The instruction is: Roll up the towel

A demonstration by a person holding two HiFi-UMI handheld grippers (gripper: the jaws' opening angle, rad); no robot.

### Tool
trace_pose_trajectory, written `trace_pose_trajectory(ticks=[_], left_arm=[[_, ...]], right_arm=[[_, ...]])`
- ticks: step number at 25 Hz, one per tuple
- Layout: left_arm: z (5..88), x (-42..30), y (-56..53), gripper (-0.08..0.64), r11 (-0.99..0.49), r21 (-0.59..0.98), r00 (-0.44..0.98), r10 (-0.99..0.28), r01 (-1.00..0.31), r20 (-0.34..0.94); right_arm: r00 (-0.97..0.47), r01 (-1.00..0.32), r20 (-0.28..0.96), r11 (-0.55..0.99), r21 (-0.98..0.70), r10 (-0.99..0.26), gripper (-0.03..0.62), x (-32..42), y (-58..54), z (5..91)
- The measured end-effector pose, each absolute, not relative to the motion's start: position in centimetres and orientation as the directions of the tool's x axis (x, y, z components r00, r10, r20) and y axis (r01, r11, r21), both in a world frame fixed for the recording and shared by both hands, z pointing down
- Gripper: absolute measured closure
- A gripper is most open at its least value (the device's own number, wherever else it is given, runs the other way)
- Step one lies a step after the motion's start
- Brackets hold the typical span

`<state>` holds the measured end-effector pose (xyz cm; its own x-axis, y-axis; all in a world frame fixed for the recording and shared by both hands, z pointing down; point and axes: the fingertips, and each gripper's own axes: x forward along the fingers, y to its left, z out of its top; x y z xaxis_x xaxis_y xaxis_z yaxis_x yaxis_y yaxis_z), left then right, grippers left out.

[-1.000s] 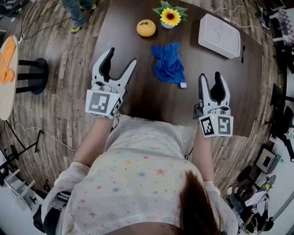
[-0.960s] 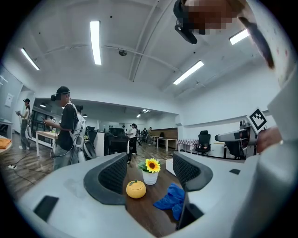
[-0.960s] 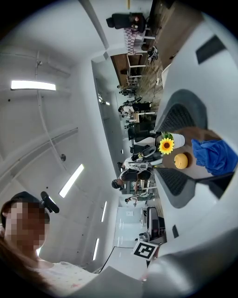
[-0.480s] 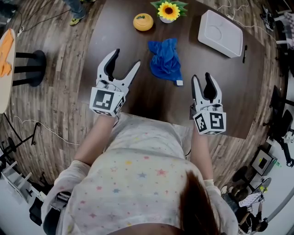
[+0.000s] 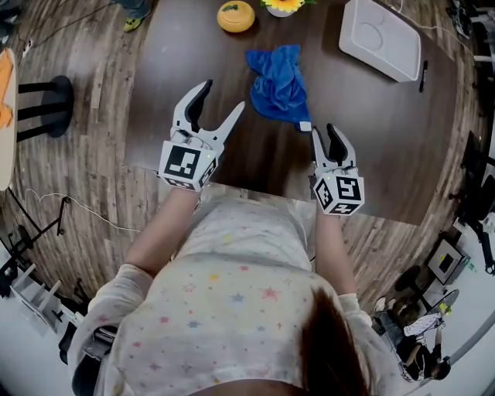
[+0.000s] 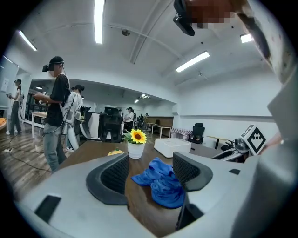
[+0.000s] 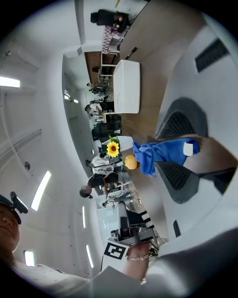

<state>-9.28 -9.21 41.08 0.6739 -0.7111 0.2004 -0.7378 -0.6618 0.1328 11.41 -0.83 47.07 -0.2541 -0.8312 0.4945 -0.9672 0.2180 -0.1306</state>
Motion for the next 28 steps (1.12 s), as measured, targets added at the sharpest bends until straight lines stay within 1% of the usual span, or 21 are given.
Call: trace_pose_trajectory(ticks=[12,17,23,28], left_arm=[[46.6,-7.1,-7.9,0.276,-0.71,0.138,0.711,-0.63,-0.69,0.311],[47.7,-6.6,-7.2,0.276,-0.727,0.136,0.722,-0.605,-0.673,0.337],[47.7,-5.8,-6.3,0.276,-0.747,0.133,0.737,-0.58,-0.651,0.347],[47.9,-5.5,-6.0,0.276,-0.755,0.133,0.742,-0.569,-0.642,0.354]], right_arm=[[-0.279,-0.96,0.673,0.212,-0.182,-0.685,0.445,11.2,1.5,55.2],[-0.277,-0.96,0.694,0.215,-0.178,-0.664,0.445,11.3,1.2,56.6],[-0.276,-0.956,0.723,0.26,-0.137,-0.633,0.454,10.7,0.6,57.0],[-0.259,-0.955,0.75,0.276,-0.105,-0.609,0.491,10.8,0.6,57.6]])
